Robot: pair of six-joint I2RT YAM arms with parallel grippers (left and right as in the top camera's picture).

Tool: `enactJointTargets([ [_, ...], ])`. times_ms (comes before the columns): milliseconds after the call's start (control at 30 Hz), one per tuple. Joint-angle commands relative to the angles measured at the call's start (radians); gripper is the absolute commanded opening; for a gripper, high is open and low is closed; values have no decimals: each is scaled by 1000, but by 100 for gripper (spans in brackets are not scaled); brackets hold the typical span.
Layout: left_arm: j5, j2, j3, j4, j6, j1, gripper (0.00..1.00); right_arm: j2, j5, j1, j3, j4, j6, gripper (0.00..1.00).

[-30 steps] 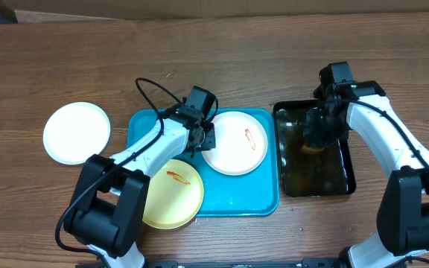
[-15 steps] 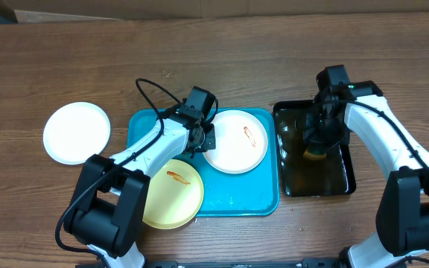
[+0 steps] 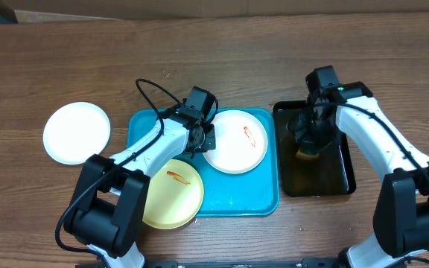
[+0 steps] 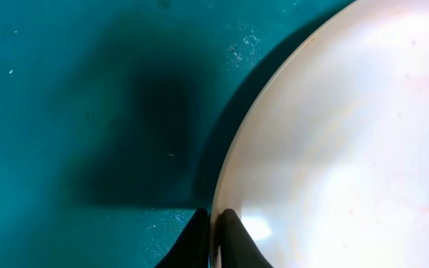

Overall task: Clean dirty plates on tray and stack at the side
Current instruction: 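Rub the sponge in the water of the black tray with the right gripper, then wipe the held white plate with the sponge using the right gripper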

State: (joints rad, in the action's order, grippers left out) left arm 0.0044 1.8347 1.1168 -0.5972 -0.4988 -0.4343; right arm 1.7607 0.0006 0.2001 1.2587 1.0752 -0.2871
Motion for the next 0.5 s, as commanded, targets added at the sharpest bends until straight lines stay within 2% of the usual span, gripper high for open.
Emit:
enactJointTargets([
  [0,7,-15,-4,1,-3,2,8,-27,56,16,16,-6,0,4],
  [233,7,-15,-4,2,-3,2,7,-27,80,25,43,6,39,4],
  [333,7,-15,-4,2,-2,2,6,-27,63,25,127,73,54,4],
  [467,8,-15,-4,3,-3,2,6,-27,-70,59,259,104,82,4],
])
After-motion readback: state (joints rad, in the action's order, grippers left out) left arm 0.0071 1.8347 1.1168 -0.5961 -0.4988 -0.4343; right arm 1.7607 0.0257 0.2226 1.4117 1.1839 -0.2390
